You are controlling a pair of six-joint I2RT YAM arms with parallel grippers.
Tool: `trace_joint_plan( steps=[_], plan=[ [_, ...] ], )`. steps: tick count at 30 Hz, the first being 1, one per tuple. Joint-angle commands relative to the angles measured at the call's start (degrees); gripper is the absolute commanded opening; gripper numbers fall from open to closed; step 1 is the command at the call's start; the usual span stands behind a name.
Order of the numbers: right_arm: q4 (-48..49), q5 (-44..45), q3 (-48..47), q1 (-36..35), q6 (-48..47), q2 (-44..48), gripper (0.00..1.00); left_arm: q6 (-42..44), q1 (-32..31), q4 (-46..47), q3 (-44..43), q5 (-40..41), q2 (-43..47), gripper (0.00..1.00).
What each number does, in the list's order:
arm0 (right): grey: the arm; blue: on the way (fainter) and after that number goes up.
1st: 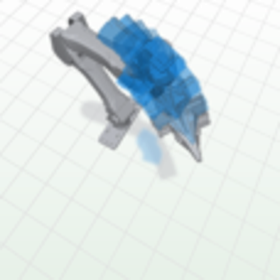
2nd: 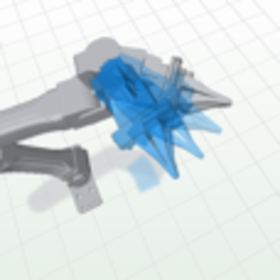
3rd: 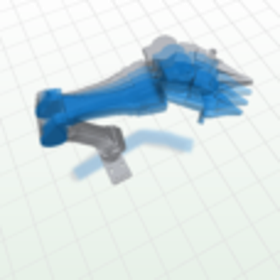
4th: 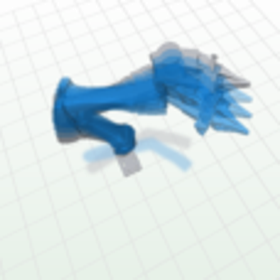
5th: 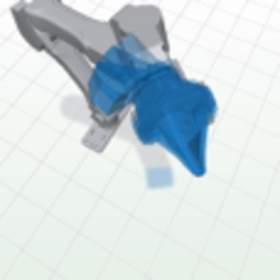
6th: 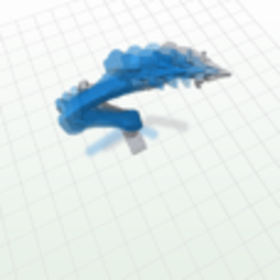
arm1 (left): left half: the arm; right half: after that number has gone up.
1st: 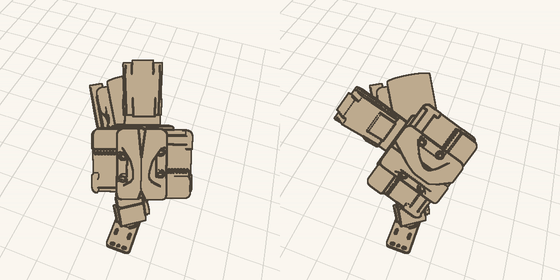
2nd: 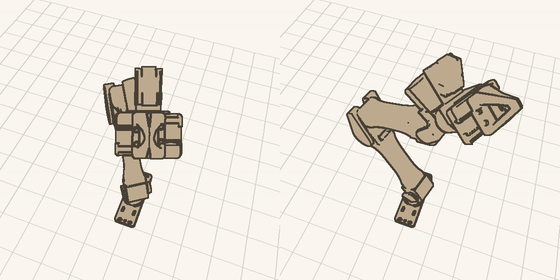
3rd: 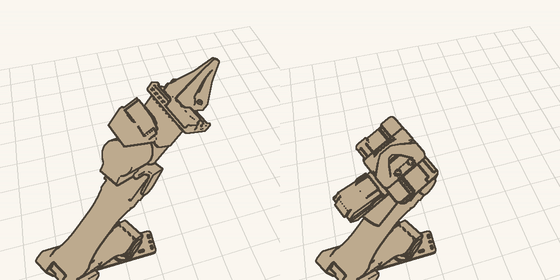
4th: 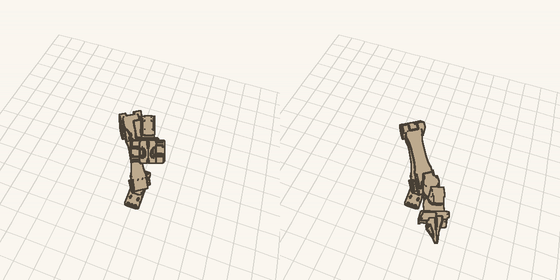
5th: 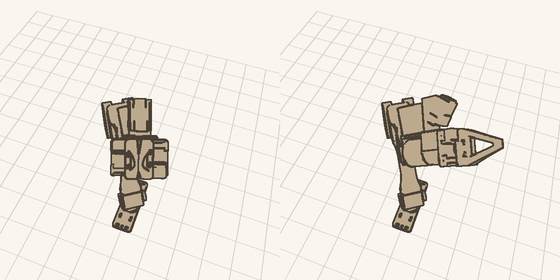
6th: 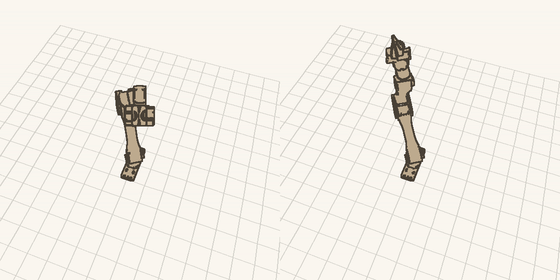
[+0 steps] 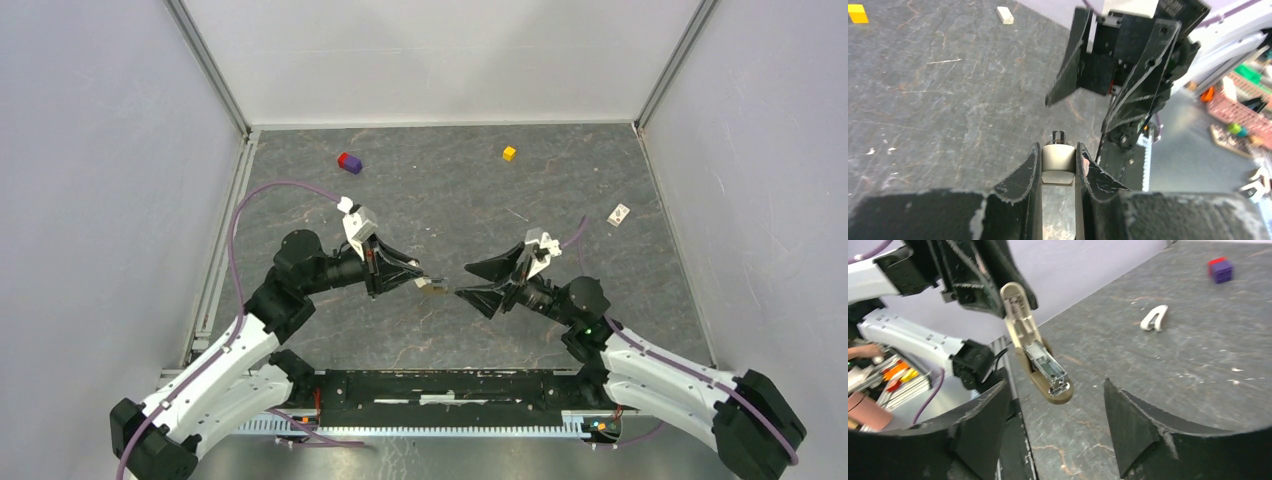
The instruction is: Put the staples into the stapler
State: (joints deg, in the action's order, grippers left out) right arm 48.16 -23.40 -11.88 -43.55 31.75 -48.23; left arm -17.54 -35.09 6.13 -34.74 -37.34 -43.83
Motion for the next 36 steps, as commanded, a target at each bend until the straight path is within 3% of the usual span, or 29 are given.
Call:
trace_joint_plan(
  steps=[1, 4, 7, 10, 13, 18, 27, 31, 36],
  plan=[
    [-8.29, 11.11, -1.60, 0.14, 1.59, 6.00, 0.80, 14.47, 0.07, -8.56, -5.23, 0.60, 0.98, 0.02],
    [-12.40, 13.91, -3.27, 0.13, 2.43, 7.42, 0.84, 21.18, 0.06, -11.16, -6.29, -3.95, 0.28, 0.02],
    [-12.90, 7.40, -5.93, 0.14, -3.31, 5.15, 0.80, 22.53, 0.11, -9.91, -6.93, -9.29, -1.44, 0.02],
    [-17.16, -3.18, -10.19, 0.15, -16.51, 2.47, 0.78, 18.61, 0.08, -6.44, -8.24, -15.33, -4.13, 0.02],
    [-21.56, -9.90, -14.32, 0.13, -23.03, -0.32, 0.76, 12.72, 0.04, -0.78, -8.52, -19.89, -5.74, 0.02],
    [-11.16, -21.03, -14.22, -0.02, -17.69, -4.49, 0.77, 10.47, 0.02, 2.30, -7.41, -21.27, -5.57, 0.02],
    [-5.82, -21.68, -14.34, -2.72, -14.98, -9.58, 0.80, 8.11, 0.02, 3.20, -6.67, -22.17, -6.09, 0.02],
    [-5.65, -21.08, -16.15, -4.34, -14.02, -11.58, 0.70, 7.17, 0.02, 4.15, -5.91, -21.50, -6.12, 0.02],
    [-6.78, -16.28, -16.25, -5.21, -13.99, -11.02, 0.39, 7.34, 0.00, 4.59, -5.20, -20.71, -5.31, 0.02]
  ],
)
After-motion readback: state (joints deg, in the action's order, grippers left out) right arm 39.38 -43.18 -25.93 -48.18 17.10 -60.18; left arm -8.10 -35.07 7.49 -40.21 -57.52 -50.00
